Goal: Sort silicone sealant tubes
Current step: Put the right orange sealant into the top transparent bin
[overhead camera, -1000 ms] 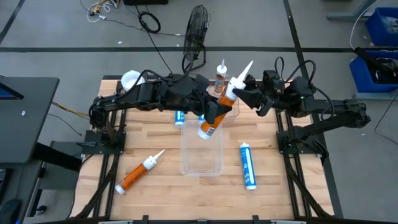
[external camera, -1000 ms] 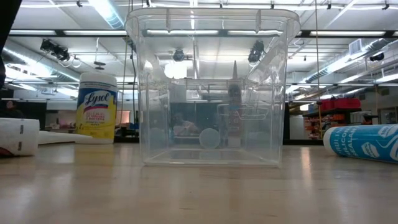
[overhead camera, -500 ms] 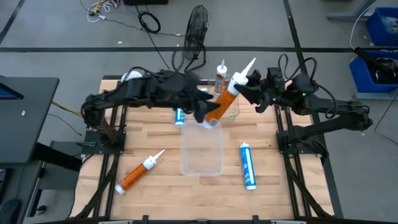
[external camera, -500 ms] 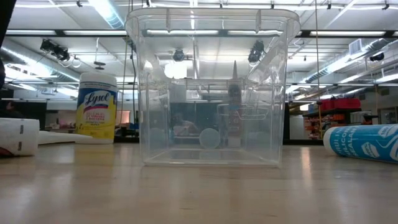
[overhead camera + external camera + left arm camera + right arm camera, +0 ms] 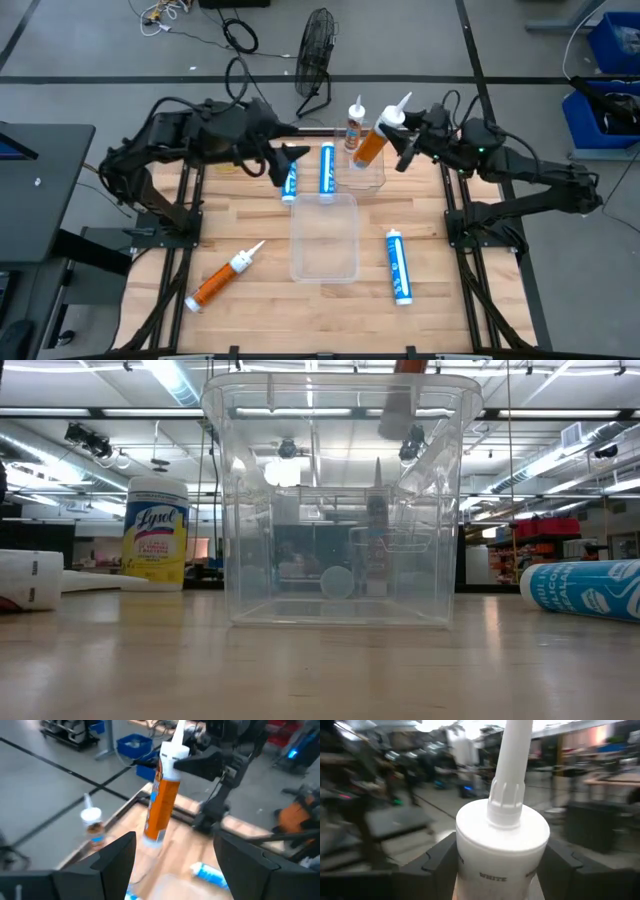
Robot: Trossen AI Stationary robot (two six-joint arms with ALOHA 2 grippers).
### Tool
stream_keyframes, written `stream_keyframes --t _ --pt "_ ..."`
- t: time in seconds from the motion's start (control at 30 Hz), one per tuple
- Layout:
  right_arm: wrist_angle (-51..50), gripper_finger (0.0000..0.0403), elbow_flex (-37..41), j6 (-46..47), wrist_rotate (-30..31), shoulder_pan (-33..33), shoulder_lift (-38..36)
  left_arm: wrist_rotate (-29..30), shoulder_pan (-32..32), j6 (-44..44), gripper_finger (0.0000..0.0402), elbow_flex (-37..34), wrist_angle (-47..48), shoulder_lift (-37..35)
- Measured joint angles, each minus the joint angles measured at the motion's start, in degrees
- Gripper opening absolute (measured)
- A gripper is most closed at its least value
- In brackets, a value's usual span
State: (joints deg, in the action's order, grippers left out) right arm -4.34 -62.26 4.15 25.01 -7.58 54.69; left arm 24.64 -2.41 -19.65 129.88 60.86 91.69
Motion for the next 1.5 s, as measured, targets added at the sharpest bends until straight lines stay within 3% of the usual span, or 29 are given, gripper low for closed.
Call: stream_keyframes --t 0.07,0.33,0.6,1.03,1.23,1.5 --pt "-1.36 0.0212 0.00 -1.14 3.00 -0.43 0.87 0.73 0.25 1.94 0.0264 0.00 0.56 -0.69" --pt "-6.51 0.0212 -0.01 2.90 5.85 -5.89 6.16 1.03 3.85 2.46 0.0253 0.04 4.80 -1.92" --pt "-4.30 0.0212 -0.01 4.16 5.19 -9.55 12.73 -1.06 9.04 5.87 0.0252 0.02 9.10 -2.52" --pt "2.43 0.0212 0.03 2.57 5.45 -9.61 21.48 -5.42 14.27 7.48 0.0252 0.00 10.76 -2.57" --pt "7.53 0.0212 4.30 3.24 5.96 -9.48 21.46 -5.88 14.25 8.55 0.0252 0.00 11.06 -2.57" --pt "10.40 0.0211 12.25 3.55 10.95 -8.89 17.97 -6.47 14.25 8.31 0.0252 0.00 11.04 -2.57"
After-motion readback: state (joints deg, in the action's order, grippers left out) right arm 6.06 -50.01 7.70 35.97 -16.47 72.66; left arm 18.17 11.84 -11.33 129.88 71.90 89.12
